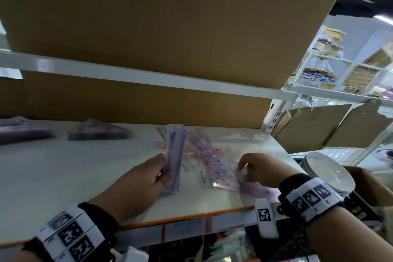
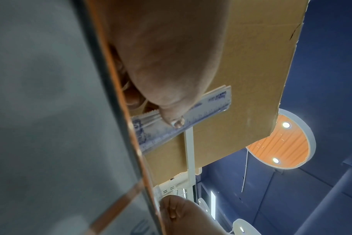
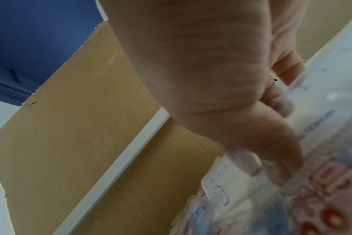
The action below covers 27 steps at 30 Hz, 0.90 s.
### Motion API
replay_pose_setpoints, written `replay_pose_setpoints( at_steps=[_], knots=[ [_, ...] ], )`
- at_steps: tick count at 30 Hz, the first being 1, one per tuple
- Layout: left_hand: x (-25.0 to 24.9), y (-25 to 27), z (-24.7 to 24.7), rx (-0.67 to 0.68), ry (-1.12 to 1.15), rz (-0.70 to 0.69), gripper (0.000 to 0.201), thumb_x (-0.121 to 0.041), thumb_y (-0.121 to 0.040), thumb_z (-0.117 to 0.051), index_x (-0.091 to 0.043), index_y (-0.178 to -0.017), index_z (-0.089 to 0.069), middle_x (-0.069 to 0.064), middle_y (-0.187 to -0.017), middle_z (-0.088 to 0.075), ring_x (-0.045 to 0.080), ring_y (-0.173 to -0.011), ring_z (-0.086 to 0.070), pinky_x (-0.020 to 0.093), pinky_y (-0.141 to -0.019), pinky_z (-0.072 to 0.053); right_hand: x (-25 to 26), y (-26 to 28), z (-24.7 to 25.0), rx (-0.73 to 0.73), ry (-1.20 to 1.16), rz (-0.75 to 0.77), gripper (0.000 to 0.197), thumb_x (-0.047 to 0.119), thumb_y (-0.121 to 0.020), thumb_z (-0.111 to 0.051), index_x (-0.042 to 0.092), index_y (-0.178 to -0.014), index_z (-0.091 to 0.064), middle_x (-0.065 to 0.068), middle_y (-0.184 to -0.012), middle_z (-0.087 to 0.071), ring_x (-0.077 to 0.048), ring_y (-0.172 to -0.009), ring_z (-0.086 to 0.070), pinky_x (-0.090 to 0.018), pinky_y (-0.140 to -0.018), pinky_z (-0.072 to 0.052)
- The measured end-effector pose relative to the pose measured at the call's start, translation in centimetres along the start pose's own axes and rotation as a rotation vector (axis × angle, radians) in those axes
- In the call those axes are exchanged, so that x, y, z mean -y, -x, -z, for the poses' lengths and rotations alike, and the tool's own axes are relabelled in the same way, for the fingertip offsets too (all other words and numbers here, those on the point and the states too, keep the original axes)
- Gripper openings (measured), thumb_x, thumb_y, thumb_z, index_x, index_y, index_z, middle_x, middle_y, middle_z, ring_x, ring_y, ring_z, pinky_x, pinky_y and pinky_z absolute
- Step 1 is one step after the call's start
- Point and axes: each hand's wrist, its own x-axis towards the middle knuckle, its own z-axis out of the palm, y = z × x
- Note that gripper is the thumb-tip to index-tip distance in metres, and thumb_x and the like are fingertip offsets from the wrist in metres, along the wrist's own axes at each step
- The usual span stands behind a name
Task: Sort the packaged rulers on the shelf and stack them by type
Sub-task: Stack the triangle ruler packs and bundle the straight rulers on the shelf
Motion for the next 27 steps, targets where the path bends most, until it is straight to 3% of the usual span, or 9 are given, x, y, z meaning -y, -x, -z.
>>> replay_pose_setpoints(
  at_steps=[4, 7, 10, 12, 14, 16, 19, 23, 27],
  knots=[
    [-0.1, -0.1, -0.1, -0.007, 0.000, 0.011, 0.017, -0.048, -0.097, -0.048, -0.031, -0.094, -0.050, -0.013, -0.090, -0.061, 0.001, -0.081, -0.056, 0.028, -0.075, -0.049, -0.1, -0.4, 0.0, -0.142, -0.056, -0.008, 0.018, 0.028, -0.093, -0.060, 0.022, -0.080, -0.072, 0.009, -0.079, -0.067, -0.010, -0.074, -0.059, -0.020, -0.064, -0.041],
    [-0.1, -0.1, -0.1, -0.009, 0.015, 0.027, 0.015, -0.048, -0.097, -0.049, -0.034, -0.095, -0.050, -0.014, -0.089, -0.062, 0.001, -0.080, -0.057, 0.028, -0.074, -0.051, -0.2, 0.0, 0.8, -0.394, -0.154, -0.077, 0.036, 0.031, -0.096, -0.057, 0.007, -0.069, -0.060, -0.004, -0.055, -0.052, -0.019, -0.055, -0.047, -0.030, -0.054, -0.037],
    [-0.2, 0.1, -0.2, -0.026, 0.038, 0.017, 0.008, -0.047, -0.097, -0.049, -0.042, -0.092, -0.047, -0.016, -0.082, -0.060, 0.000, -0.077, -0.056, 0.023, -0.067, -0.048, 0.6, 1.0, 1.8, -0.634, -0.236, -0.031, 0.037, 0.035, -0.095, -0.055, 0.007, -0.072, -0.062, -0.007, -0.056, -0.053, -0.018, -0.055, -0.050, -0.032, -0.054, -0.043],
    [-0.2, 0.1, -0.2, -0.032, 0.041, 0.008, 0.008, -0.046, -0.096, -0.050, -0.045, -0.090, -0.046, -0.016, -0.080, -0.058, 0.000, -0.077, -0.055, 0.023, -0.063, -0.045, 2.0, 1.7, 2.3, -0.718, -0.464, 0.027, 0.029, 0.037, -0.092, -0.057, 0.014, -0.077, -0.065, -0.001, -0.063, -0.063, -0.010, -0.057, -0.058, -0.035, -0.055, -0.048],
    [0.0, -0.1, -0.3, -0.032, 0.038, 0.020, 0.008, -0.048, -0.096, -0.049, -0.043, -0.090, -0.046, -0.015, -0.080, -0.059, 0.001, -0.076, -0.056, 0.026, -0.066, -0.048, 3.9, 2.4, 2.3, -0.662, -0.871, 0.111, 0.011, 0.030, -0.090, -0.061, 0.022, -0.084, -0.060, -0.001, -0.080, -0.072, -0.016, -0.068, -0.071, -0.038, -0.056, -0.058],
    [0.2, -0.2, -0.4, -0.017, 0.039, 0.045, 0.010, -0.051, -0.095, -0.047, -0.041, -0.094, -0.049, -0.016, -0.084, -0.062, 0.000, -0.077, -0.058, 0.028, -0.071, -0.052, 5.6, 2.9, 1.9, -0.527, -1.125, 0.201, 0.016, 0.022, -0.090, -0.060, 0.031, -0.079, -0.052, -0.008, -0.088, -0.074, -0.030, -0.068, -0.073, -0.037, -0.054, -0.058],
    [0.3, -0.3, -0.5, 0.002, 0.029, 0.054, 0.014, -0.053, -0.095, -0.045, -0.040, -0.096, -0.050, -0.016, -0.088, -0.063, 0.000, -0.079, -0.058, 0.027, -0.072, -0.052, 7.8, 3.2, 0.4, -0.382, -1.127, 0.256, 0.025, 0.016, -0.087, -0.057, 0.035, -0.071, -0.051, -0.014, -0.082, -0.072, -0.031, -0.061, -0.068, -0.032, -0.048, -0.050],
    [0.1, -0.5, -0.3, -0.019, 0.015, 0.032, 0.014, -0.047, -0.097, -0.048, -0.040, -0.085, -0.045, -0.013, -0.079, -0.057, -0.007, -0.081, -0.053, 0.012, -0.063, -0.043, 10.0, 2.7, -1.2, -0.348, -1.238, 0.246, 0.024, 0.011, -0.086, -0.058, 0.034, -0.086, -0.065, -0.013, -0.078, -0.072, -0.024, -0.056, -0.064, -0.026, -0.045, -0.045],
    [0.1, -0.6, -0.2, -0.013, -0.005, 0.024, 0.020, -0.047, -0.097, -0.047, -0.033, -0.083, -0.044, -0.012, -0.079, -0.055, -0.008, -0.081, -0.052, 0.008, -0.063, -0.041, 11.1, 2.6, -1.5, -0.393, -1.185, 0.291, 0.031, 0.011, -0.089, -0.057, 0.035, -0.093, -0.077, 0.002, -0.090, -0.076, -0.016, -0.074, -0.072, -0.025, -0.058, -0.054]
  ],
)
